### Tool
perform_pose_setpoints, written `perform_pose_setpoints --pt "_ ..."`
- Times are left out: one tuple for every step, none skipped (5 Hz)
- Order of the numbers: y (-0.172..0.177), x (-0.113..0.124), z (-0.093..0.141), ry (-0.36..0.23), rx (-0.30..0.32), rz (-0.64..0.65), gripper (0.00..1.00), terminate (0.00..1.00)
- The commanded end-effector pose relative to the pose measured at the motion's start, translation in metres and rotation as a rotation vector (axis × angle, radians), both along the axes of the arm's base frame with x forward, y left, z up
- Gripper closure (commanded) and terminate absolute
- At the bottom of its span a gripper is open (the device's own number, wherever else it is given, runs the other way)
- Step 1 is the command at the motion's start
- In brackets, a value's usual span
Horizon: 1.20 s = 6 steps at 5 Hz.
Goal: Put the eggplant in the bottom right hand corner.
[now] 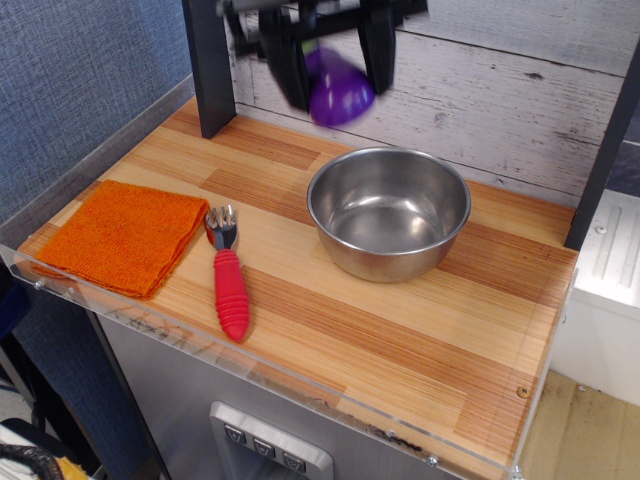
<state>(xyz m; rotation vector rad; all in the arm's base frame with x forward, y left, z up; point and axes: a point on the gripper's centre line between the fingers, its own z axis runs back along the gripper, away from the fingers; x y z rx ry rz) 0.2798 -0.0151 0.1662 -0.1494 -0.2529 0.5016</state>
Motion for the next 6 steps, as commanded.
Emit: perform_pose_setpoints --pt "-0.022 -0.048 -0.030 0.035 0.051 -0.149 1.00 0.00" --pt "-0.032 -0.056 -0.058 0.086 0.088 -0.213 1.00 0.00" --pt "-0.040 -0.056 -0.086 0.091 0.083 -0.239 1.00 0.00" --pt "-0.053 -0.052 -0.110 0.079 0.104 -0.269 1.00 0.00" --pt "-0.065 -0.050 -0.129 0.111 0.122 -0.309 1.00 0.00" --pt "-0.073 -0.046 -0.144 0.123 0.126 -0.351 1.00 0.00"
